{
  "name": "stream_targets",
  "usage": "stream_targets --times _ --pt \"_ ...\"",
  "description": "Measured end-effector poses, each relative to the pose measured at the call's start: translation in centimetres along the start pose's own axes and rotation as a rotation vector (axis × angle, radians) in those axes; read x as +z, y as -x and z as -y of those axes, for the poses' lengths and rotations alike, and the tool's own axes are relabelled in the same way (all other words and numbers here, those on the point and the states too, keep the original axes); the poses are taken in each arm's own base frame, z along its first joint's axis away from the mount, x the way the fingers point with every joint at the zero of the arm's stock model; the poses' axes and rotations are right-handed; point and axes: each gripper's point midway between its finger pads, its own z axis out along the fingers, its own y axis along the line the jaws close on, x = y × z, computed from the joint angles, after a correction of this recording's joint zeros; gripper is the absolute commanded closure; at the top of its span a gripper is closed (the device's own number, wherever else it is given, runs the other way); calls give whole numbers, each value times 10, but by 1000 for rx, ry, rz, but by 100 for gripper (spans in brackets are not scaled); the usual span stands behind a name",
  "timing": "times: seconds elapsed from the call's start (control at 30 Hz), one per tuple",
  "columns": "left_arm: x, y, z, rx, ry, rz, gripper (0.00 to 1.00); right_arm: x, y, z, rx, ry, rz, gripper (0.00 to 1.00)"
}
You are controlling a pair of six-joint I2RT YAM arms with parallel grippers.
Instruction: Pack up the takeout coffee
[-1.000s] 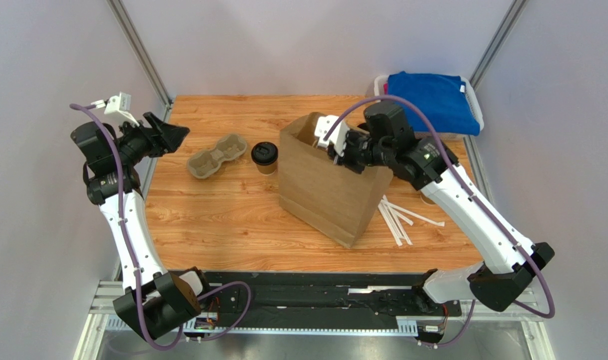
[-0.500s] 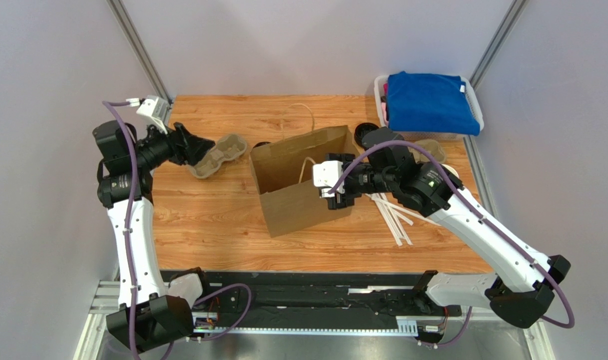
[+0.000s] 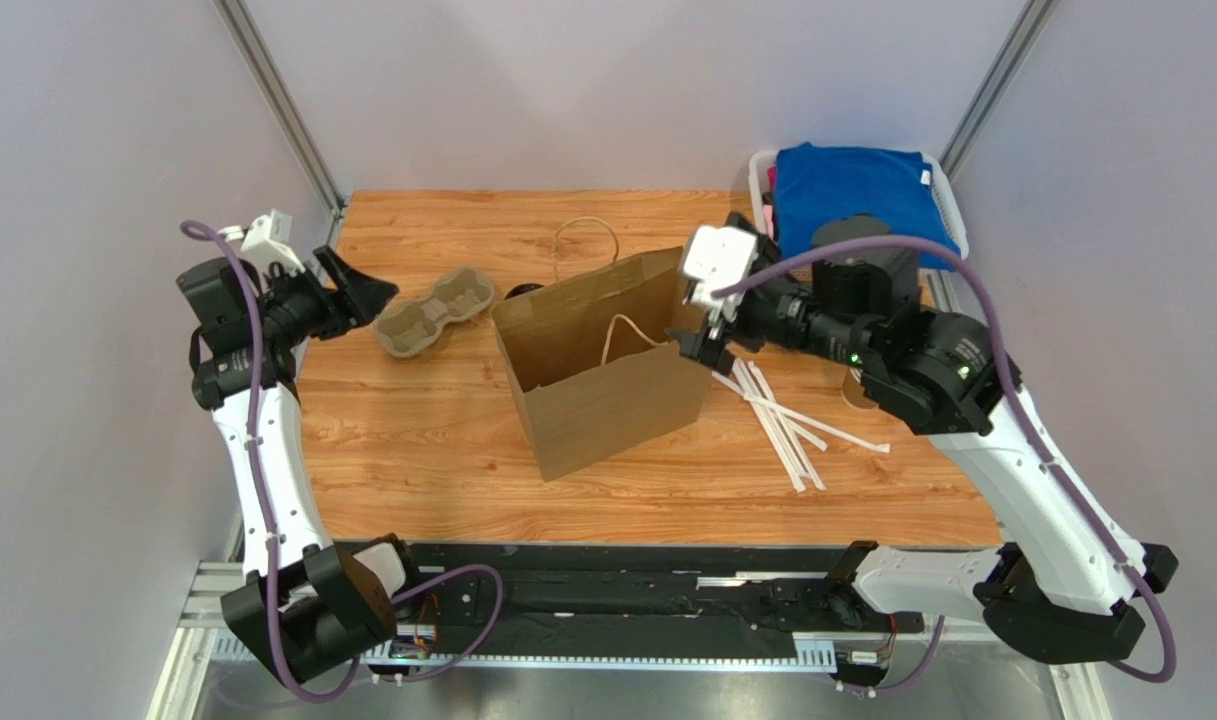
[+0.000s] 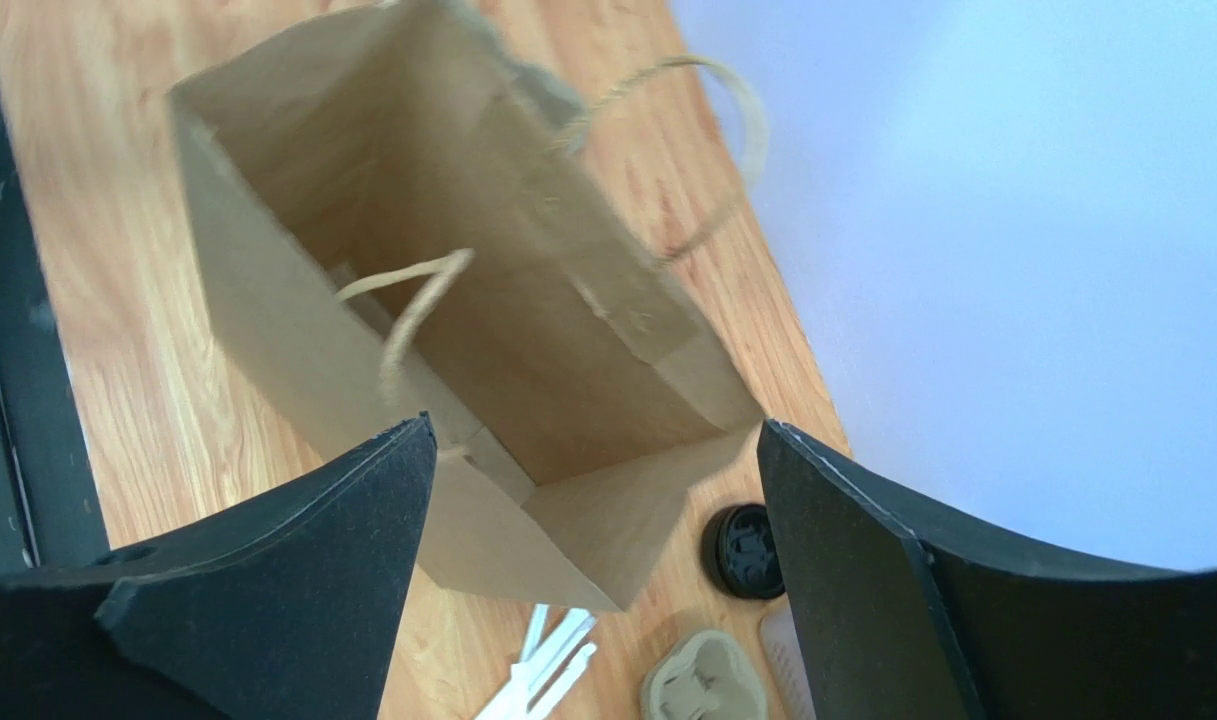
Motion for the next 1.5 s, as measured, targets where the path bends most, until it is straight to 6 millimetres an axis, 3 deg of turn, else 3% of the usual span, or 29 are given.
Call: stream_targets --times 0.07,0.2,0.3,0.37,0.47,0.57,0.9,1.07,1.33,1.5 --pt "-3 -2 -23 -55 80 14 25 -8 3 20 78 -75 2 16" --pt "-3 -11 -66 -163 209 19 28 -13 -14 80 282 -267 -47 21" --pt "4 -28 -99 -273 277 -12 30 2 -35 115 426 -347 -101 23" --pt "11 -43 -116 -338 307 -44 29 21 -57 125 508 -354 -156 25" --pt "20 -62 -132 -416 329 -81 30 44 -89 113 606 -308 -251 25" --pt "26 -72 -141 -469 341 -100 27 54 -109 95 677 -259 -318 28" --pt "35 -75 -152 -504 343 -90 25 54 -136 53 773 -159 -424 39" --pt "44 -89 -162 -534 333 -99 29 54 -139 43 806 -128 -434 43" --pt "66 -125 -185 -657 316 -121 46 51 -135 39 835 -117 -424 45" --pt "85 -131 -200 -699 297 -100 50 51 -134 38 846 -119 -425 46"
